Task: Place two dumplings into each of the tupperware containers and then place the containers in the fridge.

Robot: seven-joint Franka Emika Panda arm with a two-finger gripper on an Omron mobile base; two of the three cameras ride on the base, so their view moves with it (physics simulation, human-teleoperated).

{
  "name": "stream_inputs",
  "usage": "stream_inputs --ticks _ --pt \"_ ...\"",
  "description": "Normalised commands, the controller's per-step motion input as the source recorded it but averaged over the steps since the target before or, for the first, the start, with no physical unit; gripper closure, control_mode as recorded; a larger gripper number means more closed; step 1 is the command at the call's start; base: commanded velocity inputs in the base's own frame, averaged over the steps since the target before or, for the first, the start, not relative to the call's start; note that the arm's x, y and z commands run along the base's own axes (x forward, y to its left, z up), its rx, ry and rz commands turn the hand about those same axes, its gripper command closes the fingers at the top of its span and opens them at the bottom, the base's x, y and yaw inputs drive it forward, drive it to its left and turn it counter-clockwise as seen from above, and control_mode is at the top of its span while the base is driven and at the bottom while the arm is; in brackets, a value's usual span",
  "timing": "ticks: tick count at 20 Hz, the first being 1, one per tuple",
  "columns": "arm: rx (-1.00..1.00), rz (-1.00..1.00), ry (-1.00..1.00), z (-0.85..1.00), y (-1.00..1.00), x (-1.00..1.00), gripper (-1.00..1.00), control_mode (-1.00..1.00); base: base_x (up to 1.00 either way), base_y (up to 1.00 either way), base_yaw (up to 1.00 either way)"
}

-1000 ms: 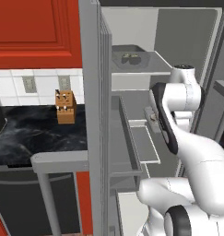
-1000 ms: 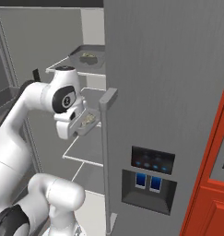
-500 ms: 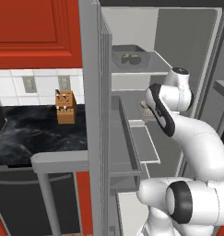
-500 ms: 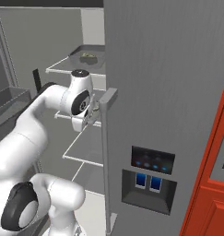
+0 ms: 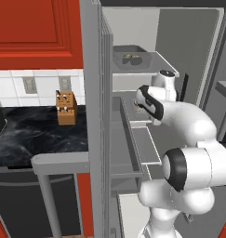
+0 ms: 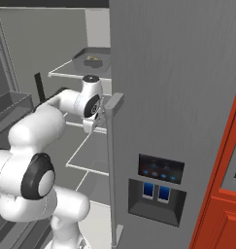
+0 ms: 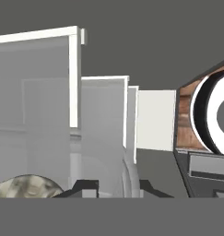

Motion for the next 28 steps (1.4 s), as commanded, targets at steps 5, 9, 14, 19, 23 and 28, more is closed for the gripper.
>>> stream_inputs --ticks 5,9,14,19,23,28 --pt "0.00 0.00 -0.04 -0.59 0.11 0.27 1.00 -1.00 0.00 0.00 0.00" --pt "0.00 0.00 -0.05 -0.24 0.04 0.58 1.00 -1.00 0.00 0.00 0.00" --pt "0.00 0.00 -0.03 0.00 0.00 0.86 1.00 -1.00 0.00 0.00 0.00" --pt "0.00 0.00 -0.02 -0.04 0.00 0.68 1.00 -1.00 0.00 0.00 0.00" --pt "0.00 0.00 -0.01 -0.06 0.00 0.15 1.00 -1.00 0.00 0.00 0.00" --pt "0.00 0.00 0.00 0.00 0.00 0.00 -1.00 -1.00 0.00 0.00 0.00"
